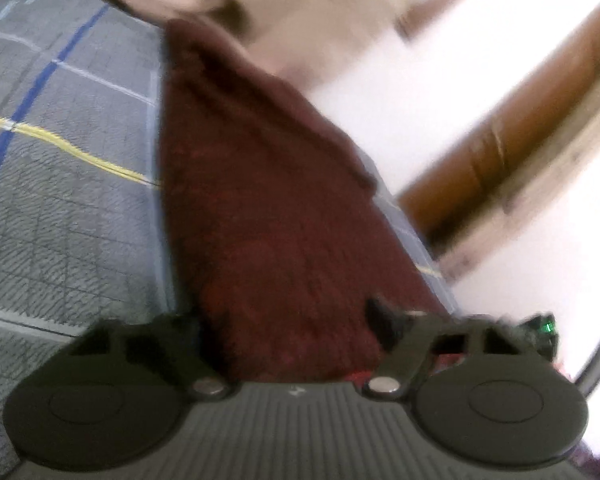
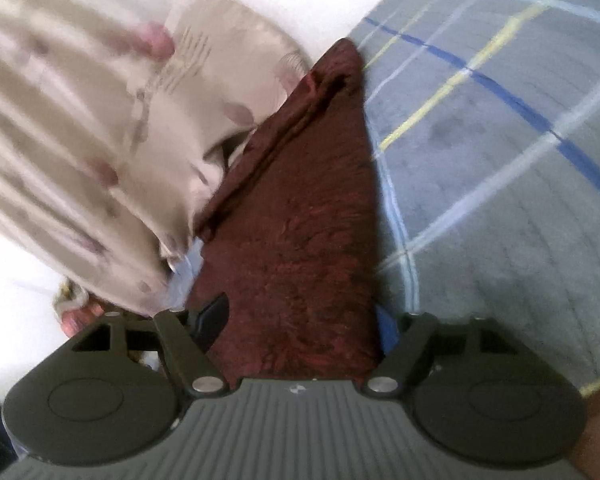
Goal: Fold small clothes
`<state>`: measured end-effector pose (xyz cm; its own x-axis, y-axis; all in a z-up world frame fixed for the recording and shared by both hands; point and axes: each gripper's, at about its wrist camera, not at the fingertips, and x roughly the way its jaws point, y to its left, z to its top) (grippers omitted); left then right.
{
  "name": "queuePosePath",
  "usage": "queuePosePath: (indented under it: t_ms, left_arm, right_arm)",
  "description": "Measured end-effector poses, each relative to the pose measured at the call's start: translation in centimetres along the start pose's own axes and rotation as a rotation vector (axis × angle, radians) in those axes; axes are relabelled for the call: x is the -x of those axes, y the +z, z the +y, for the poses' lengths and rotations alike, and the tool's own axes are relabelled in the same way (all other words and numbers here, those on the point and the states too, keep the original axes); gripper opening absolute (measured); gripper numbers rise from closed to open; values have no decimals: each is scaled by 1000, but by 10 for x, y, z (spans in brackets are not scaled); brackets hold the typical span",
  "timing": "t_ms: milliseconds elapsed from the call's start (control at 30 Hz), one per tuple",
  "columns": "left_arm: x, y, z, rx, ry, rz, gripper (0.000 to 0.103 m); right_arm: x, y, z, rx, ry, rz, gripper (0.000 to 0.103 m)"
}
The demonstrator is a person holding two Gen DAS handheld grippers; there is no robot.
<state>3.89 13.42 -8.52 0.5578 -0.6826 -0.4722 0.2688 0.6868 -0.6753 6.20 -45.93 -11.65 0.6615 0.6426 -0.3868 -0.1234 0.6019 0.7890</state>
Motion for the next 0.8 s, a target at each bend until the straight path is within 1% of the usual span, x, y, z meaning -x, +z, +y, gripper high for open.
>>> queuePosePath:
  t_ms: [33, 67, 100, 133, 200, 233, 267, 333, 433, 600, 800]
  left_arm:
    - [-3, -1, 3, 22, 24, 20, 6]
    - [-2, -4, 5, 38, 41, 15, 9]
    - [0, -6, 6, 46, 38, 4, 9]
    - [3, -8, 5, 48, 36, -8, 9]
    - [15, -9, 3, 79, -1, -49, 9]
    - [21, -8, 3, 101, -27, -65, 9]
    - [27, -8, 0, 108, -45, -80, 9]
    - [37, -8, -3, 86, -52, -92, 9]
    - [41, -14, -1, 94, -47, -90, 9]
    - [50, -33, 4, 141, -63, -97, 9]
    - [65, -49, -5, 134, -79, -102, 9]
  right_arm:
    - [-3, 0, 5, 33, -23, 12, 62]
    - [-8, 0, 8, 57, -59, 32, 23]
    - [-14, -1, 7, 58, -98, 54, 17]
    - [-13, -3, 6, 56, -89, 44, 17]
    - [-8, -5, 7, 65, -75, 17, 17]
    - [-3, -4, 8, 50, -52, 2, 17]
    - [4, -3, 7, 23, -12, -19, 17]
    - [15, -2, 8, 9, 14, -46, 17]
    - [26, -3, 12, -15, 69, -63, 17]
    - [33, -10, 16, -21, 87, -58, 17]
    - [47, -29, 11, -58, 83, -42, 17]
